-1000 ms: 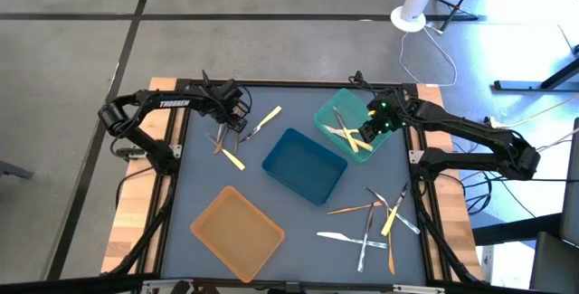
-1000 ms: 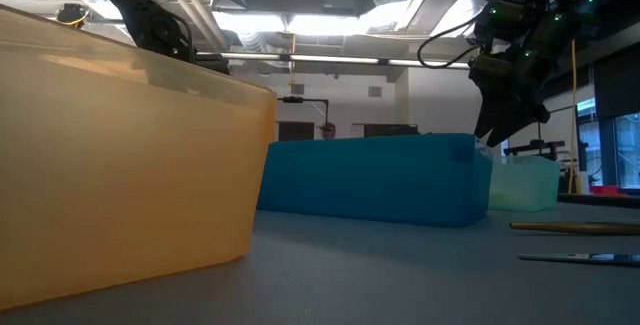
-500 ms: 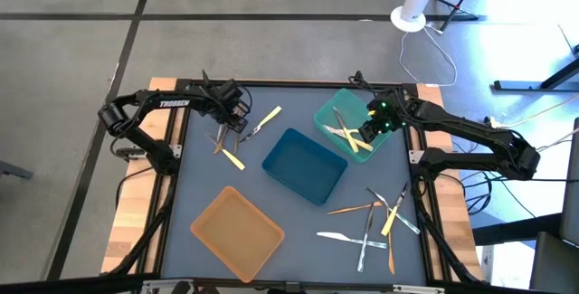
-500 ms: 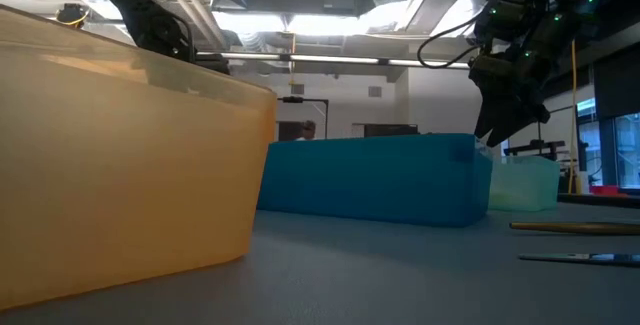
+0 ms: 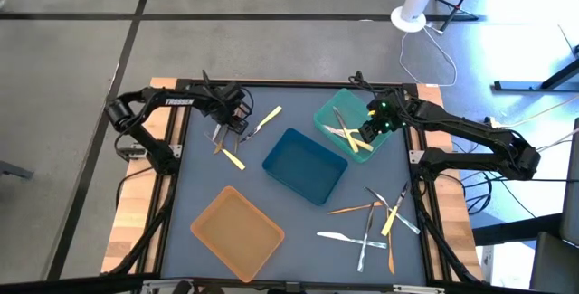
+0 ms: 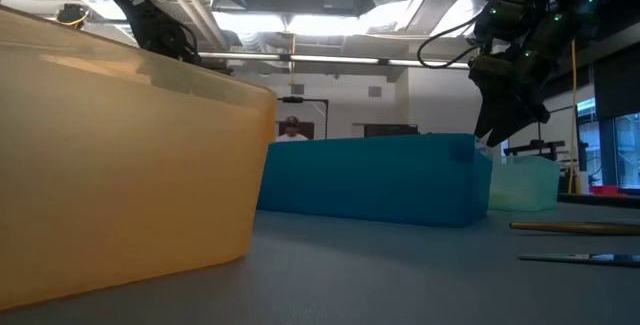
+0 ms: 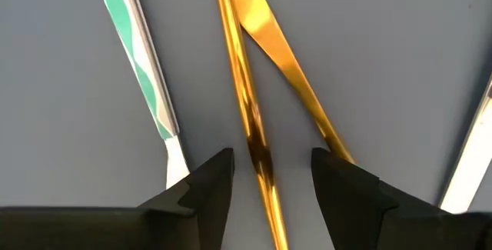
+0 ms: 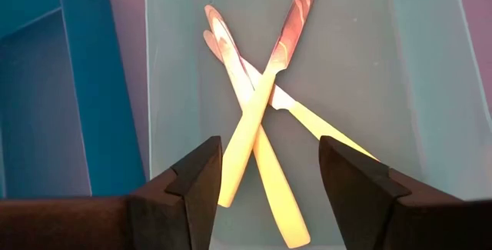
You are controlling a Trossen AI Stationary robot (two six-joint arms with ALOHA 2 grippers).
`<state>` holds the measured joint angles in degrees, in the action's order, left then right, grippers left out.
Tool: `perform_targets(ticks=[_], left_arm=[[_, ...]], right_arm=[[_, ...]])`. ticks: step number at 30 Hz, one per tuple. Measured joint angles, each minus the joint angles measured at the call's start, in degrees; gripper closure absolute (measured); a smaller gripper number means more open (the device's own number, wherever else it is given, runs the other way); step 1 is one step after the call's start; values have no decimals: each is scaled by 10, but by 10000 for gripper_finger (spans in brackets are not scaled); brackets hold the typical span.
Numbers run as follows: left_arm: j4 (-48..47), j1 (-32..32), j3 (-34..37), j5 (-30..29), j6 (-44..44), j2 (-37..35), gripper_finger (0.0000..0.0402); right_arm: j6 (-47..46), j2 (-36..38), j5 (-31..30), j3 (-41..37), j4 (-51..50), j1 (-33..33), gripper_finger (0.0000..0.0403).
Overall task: Sort silverware by color (type)
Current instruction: Put the right gold knife into the dark blue bin
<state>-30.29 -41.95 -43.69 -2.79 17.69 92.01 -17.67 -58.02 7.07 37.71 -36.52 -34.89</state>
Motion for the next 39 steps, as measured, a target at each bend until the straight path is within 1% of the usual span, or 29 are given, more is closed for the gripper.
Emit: perform_targets(ticks=[4, 14, 32, 39], left_arm=[[3, 0, 1, -6, 0, -4, 240], [1, 0, 1, -12, 2, -3, 298], [1, 0, 2, -12, 4, -2, 372], [0, 0, 2, -12, 4, -2, 379]], right_arm=[[0, 0, 0, 0, 0, 0, 198], [0, 0, 0, 0, 0, 0, 198], [0, 0, 0, 0, 0, 0, 198], [0, 0, 0, 0, 0, 0, 198]])
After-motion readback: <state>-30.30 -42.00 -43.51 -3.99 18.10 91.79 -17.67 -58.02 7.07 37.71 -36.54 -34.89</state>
